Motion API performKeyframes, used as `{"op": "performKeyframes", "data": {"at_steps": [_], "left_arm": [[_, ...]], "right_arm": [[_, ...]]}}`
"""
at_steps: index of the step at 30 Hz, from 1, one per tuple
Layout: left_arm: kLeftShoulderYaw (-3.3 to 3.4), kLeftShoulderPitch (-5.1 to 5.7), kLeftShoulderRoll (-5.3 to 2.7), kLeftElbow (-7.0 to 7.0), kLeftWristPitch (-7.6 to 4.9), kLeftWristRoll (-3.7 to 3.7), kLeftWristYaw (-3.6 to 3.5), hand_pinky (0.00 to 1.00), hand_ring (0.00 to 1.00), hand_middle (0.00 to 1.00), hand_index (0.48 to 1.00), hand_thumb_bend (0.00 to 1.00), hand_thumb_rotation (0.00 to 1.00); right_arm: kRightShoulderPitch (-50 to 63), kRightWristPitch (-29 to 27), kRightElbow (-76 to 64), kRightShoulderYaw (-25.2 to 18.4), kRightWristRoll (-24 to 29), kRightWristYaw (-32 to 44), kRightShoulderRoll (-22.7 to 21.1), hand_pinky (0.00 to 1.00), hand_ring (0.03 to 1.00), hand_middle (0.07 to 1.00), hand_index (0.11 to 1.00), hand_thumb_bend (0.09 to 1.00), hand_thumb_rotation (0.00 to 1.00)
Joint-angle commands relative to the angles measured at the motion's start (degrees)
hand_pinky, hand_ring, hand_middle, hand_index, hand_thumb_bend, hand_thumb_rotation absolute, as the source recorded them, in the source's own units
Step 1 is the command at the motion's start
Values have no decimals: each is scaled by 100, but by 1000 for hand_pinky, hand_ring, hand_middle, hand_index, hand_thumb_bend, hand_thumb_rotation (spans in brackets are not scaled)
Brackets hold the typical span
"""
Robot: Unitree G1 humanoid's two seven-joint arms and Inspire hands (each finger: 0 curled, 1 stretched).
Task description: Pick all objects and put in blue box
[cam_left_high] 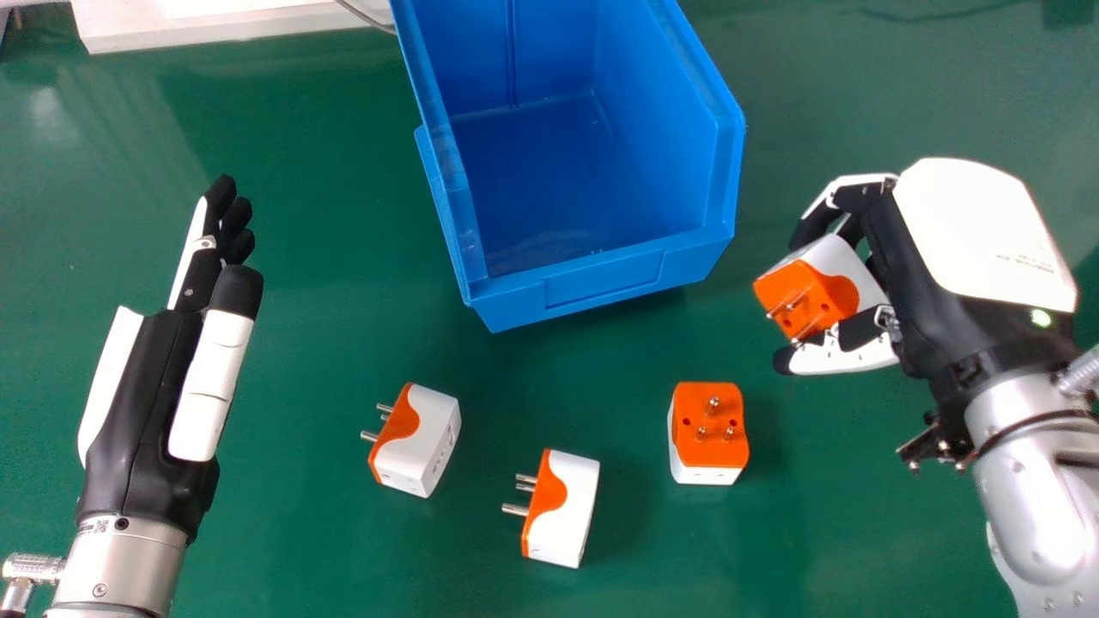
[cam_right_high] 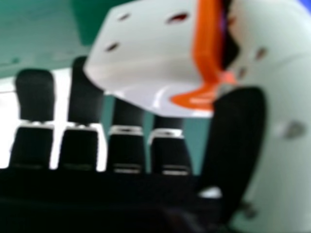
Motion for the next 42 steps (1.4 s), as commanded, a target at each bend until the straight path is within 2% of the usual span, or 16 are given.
{"op": "performKeyframes", "data": {"at_steps": [1,8,13,16,20,23,34,42], "left_arm": [[6,-35,33,-63,-106,30,-19,1000,1000,1000,1000,860,1000],[16,-66,42,15,-139,47,-15,1000,1000,1000,1000,858,1000],[-8,-41,29,-67,-92,59,-1,1000,1000,1000,1000,857,1000],[-12,-53,26,-37,-90,49,-4,1000,1000,1000,1000,856,1000],[-28,-55,22,-70,-52,42,-2,1000,1000,1000,1000,855,1000],[-52,-34,19,-127,-23,68,12,1000,1000,1000,1000,855,1000],[-80,-48,22,-127,5,110,22,1000,1000,1000,1000,844,1000],[-115,23,-3,-225,23,167,56,1000,1000,1000,1000,825,1000]], "right_arm": [[38,-98,-440,-135,-192,90,49,323,422,536,508,493,0],[-81,-176,-878,-49,-492,494,398,329,428,534,515,492,0],[-373,-343,-884,40,-623,683,689,329,430,533,516,491,0],[-609,-446,-767,86,-626,756,850,328,432,533,517,491,0],[-847,-583,-574,130,-605,802,1001,328,434,533,517,491,0],[-1122,-707,-301,207,-564,775,1129,328,435,534,516,491,0],[-2163,-1070,760,364,-472,595,1494,329,440,538,514,491,0],[-3416,-991,2472,411,-355,197,1966,314,434,545,525,488,0]]}}
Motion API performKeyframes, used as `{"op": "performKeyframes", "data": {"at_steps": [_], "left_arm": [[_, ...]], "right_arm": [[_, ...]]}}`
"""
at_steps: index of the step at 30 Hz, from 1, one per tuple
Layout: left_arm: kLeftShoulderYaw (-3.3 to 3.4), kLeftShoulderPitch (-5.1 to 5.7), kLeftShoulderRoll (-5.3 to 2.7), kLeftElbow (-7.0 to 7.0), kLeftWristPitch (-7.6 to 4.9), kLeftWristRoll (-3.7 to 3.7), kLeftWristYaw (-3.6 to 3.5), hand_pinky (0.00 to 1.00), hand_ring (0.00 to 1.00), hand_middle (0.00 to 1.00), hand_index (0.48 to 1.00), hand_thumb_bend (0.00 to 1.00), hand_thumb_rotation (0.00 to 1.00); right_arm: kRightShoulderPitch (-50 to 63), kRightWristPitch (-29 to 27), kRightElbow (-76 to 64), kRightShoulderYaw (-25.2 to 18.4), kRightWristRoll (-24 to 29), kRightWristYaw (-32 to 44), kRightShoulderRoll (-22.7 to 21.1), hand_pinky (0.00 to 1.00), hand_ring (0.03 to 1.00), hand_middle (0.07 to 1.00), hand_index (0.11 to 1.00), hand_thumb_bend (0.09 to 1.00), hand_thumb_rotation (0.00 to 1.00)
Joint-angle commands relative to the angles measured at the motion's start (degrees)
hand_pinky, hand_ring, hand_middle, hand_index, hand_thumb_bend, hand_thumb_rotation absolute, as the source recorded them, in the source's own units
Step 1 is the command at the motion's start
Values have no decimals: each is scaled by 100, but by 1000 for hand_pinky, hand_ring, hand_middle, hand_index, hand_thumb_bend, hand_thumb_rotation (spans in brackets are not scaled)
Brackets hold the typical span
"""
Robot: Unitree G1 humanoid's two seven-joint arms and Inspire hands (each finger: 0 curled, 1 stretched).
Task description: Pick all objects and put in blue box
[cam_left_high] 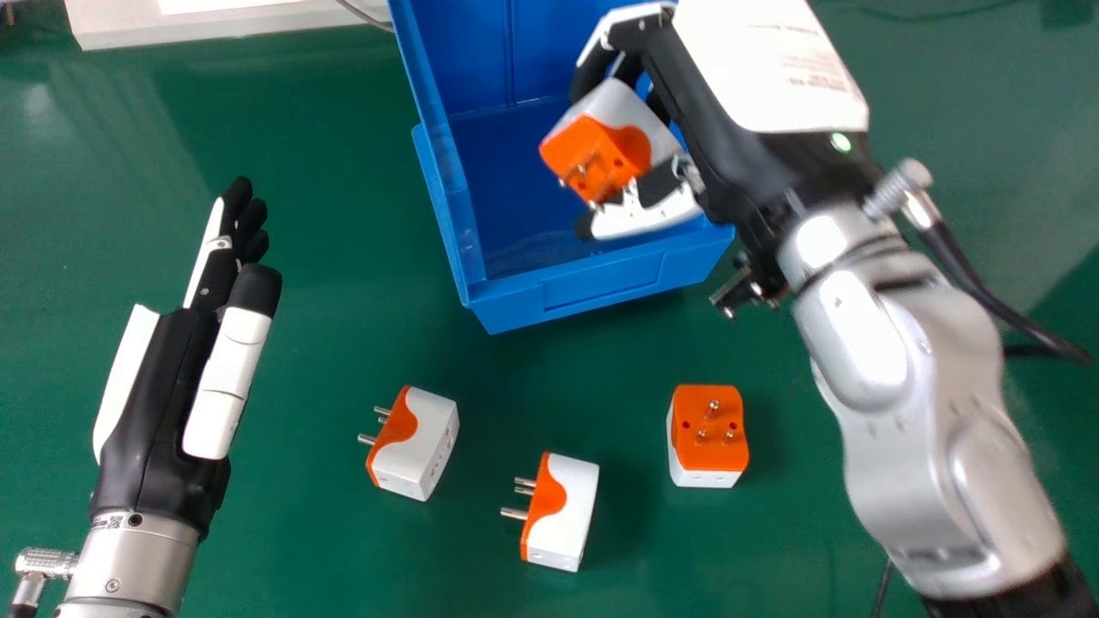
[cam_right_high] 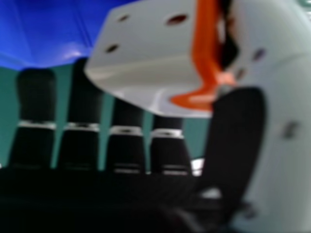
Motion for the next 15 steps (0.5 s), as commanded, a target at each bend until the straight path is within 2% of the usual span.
{"op": "performKeyframes", "data": {"at_steps": [1,9,15], "left_arm": [[-15,32,-2,-145,-33,65,23,1000,1000,1000,1000,821,1000],[-56,130,-30,-305,5,102,43,1000,1000,1000,1000,809,1000],[-78,205,-51,-380,10,86,35,1000,1000,1000,1000,807,1000]], "right_arm": [[-542,38,376,-5,43,-245,147,306,432,546,529,487,0],[-1566,74,1937,137,108,-631,316,299,430,543,547,486,0],[-2409,68,3374,370,143,-886,333,301,430,540,551,486,0]]}}
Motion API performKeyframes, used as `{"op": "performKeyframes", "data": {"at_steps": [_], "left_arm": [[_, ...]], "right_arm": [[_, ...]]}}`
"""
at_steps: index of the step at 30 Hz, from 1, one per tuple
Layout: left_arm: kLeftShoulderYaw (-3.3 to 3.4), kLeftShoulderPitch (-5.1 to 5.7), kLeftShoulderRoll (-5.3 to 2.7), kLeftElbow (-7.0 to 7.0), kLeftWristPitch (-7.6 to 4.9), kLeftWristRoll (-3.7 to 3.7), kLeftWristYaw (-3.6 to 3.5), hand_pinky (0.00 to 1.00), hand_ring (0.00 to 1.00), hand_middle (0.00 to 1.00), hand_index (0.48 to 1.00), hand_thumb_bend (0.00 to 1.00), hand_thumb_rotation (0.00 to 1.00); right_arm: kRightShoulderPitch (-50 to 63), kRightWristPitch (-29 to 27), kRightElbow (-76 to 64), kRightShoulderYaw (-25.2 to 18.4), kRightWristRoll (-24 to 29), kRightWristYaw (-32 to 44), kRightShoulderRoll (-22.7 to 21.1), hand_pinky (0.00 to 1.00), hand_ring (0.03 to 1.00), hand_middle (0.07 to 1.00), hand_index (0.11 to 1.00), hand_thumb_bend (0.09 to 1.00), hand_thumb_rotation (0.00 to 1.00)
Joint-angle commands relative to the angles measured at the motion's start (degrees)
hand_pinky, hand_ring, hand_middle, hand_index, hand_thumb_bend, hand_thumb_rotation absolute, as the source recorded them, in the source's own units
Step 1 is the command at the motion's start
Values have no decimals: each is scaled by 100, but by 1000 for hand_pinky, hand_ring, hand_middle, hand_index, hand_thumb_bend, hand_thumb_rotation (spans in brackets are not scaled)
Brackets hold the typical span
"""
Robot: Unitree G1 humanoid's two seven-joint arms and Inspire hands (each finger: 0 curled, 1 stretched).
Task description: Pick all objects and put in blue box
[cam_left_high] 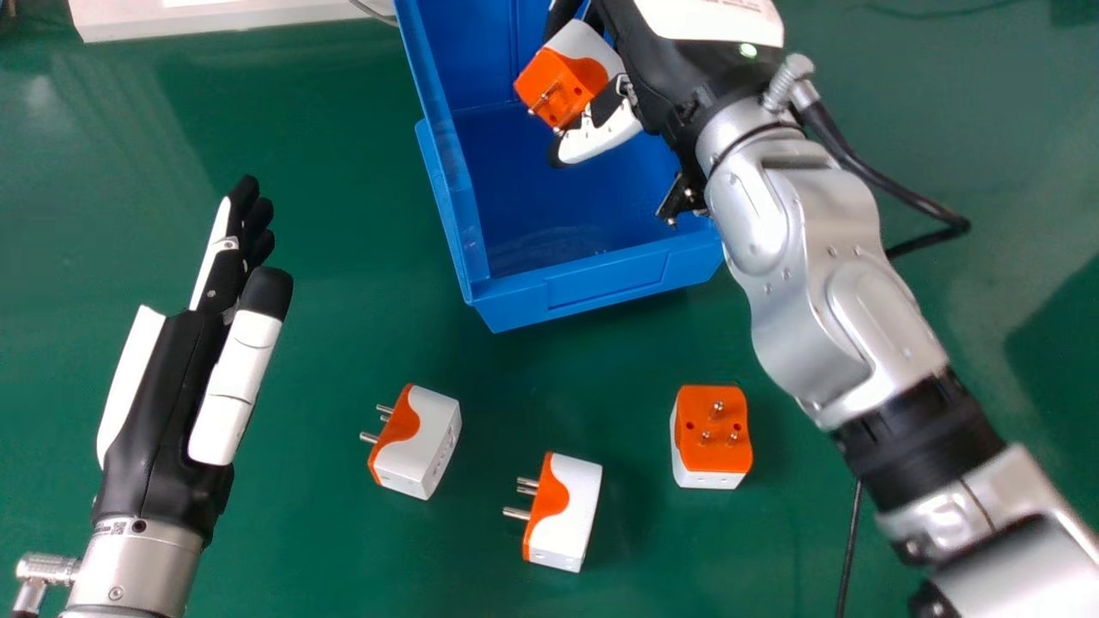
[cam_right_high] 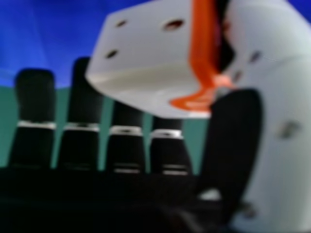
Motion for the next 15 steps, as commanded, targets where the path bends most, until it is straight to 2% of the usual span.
{"op": "performKeyframes", "data": {"at_steps": [1,5,9,15], "left_arm": [[-14,58,-31,-204,-1,-7,14,1000,1000,1000,1000,808,1000],[-26,125,-46,-309,50,-22,16,1000,1000,1000,1000,811,1000],[-32,187,-67,-354,70,-35,9,1000,1000,1000,1000,813,1000],[-63,306,-124,-586,184,-15,23,1000,1000,1000,1000,823,1000]], "right_arm": [[-562,-38,389,87,-16,-237,31,306,430,537,545,488,0],[-925,-141,1094,222,48,-446,39,312,431,532,539,490,0],[-1362,-325,2018,320,179,-661,112,317,432,529,535,491,0],[-1796,-447,2964,425,396,-910,262,320,436,536,535,492,0]]}}
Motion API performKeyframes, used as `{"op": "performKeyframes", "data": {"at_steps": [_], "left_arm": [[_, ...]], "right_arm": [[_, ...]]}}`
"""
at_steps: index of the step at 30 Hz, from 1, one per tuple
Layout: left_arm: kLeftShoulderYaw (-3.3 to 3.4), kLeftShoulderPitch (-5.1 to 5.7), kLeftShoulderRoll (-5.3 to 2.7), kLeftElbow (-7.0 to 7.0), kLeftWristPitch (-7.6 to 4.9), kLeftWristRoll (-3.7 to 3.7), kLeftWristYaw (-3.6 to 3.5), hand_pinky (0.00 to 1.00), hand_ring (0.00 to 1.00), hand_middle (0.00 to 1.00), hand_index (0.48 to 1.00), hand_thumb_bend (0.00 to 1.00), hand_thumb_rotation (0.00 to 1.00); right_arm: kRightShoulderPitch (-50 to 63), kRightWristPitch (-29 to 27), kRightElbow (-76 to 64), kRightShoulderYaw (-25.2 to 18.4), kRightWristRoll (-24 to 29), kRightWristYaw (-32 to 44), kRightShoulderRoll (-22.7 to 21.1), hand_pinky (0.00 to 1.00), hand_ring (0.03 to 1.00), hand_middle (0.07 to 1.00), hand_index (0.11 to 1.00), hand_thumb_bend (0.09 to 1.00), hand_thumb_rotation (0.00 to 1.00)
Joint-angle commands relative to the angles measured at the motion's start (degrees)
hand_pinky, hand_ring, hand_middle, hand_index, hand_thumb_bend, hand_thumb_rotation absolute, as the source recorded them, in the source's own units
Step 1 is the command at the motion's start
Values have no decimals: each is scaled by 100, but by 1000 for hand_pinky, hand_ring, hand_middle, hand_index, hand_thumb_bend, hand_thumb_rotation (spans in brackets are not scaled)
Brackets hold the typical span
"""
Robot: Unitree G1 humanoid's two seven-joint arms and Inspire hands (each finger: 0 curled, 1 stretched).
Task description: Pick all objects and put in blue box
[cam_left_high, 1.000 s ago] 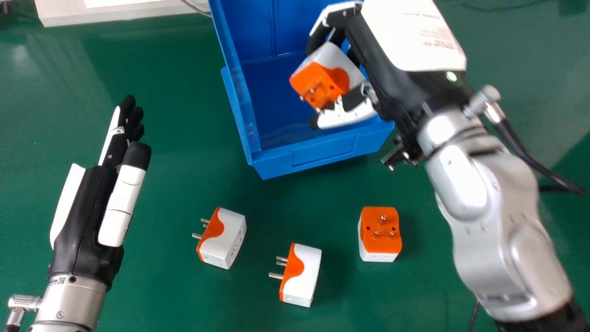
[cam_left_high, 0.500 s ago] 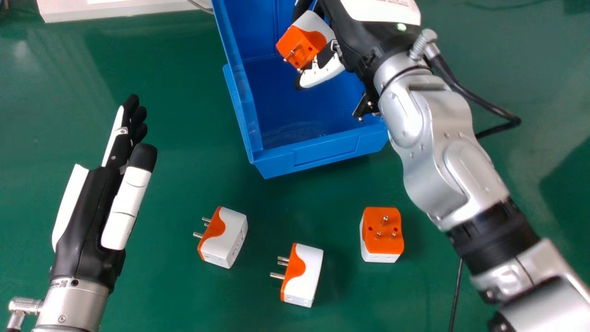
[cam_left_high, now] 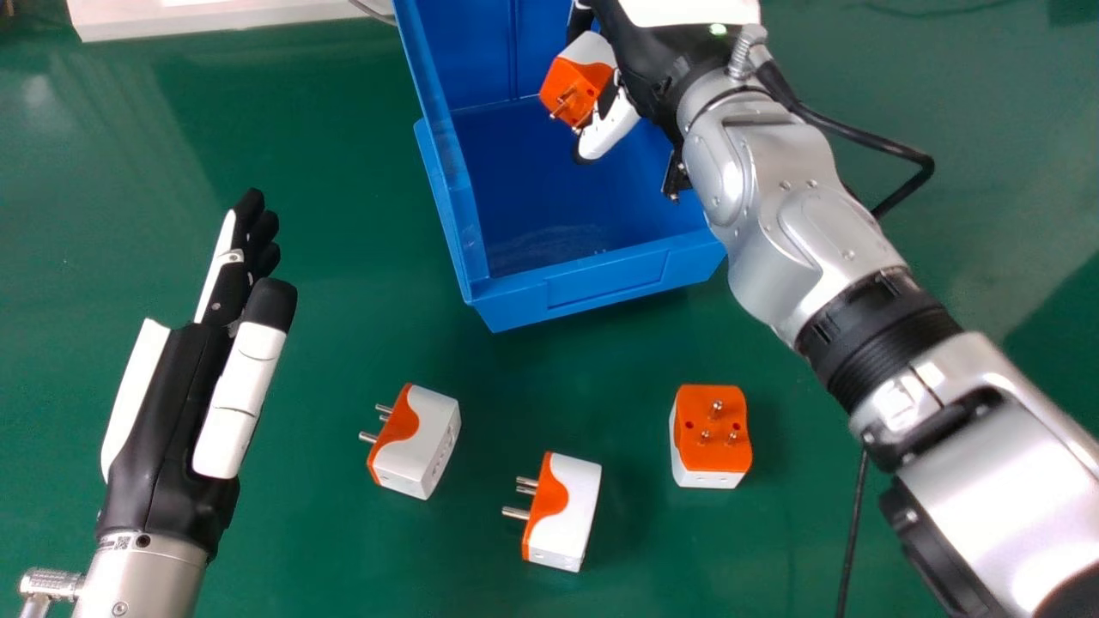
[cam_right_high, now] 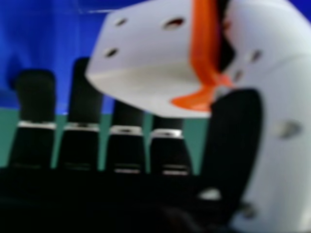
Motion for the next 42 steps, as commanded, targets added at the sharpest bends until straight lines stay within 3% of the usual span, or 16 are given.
{"op": "performKeyframes", "data": {"at_steps": [1,7,11,20,25,42], "left_arm": [[-16,99,-20,-268,19,-12,22,1000,1000,1000,1000,826,1000],[-35,183,-61,-456,156,-33,25,1000,1000,1000,1000,834,1000],[-19,197,-65,-497,228,-56,11,1000,1000,1000,1000,839,1000],[24,161,-58,-439,268,-96,-7,1000,1000,1000,1000,849,1000],[27,146,-54,-483,323,-117,-2,1000,1000,1000,1000,853,1000],[-14,295,-61,-683,328,-119,-24,1000,1000,1000,1000,861,1000]], "right_arm": [[-364,-40,142,38,85,-193,31,322,436,536,536,492,0],[-441,-16,360,120,225,-279,115,328,436,531,538,493,0],[-453,-57,429,198,248,-316,136,330,436,529,539,494,0],[-409,-156,396,334,282,-344,149,330,438,530,536,494,0],[-397,-274,440,388,377,-316,184,330,441,535,533,494,0],[-414,-877,835,614,497,-501,277,339,440,531,521,495,0]]}}
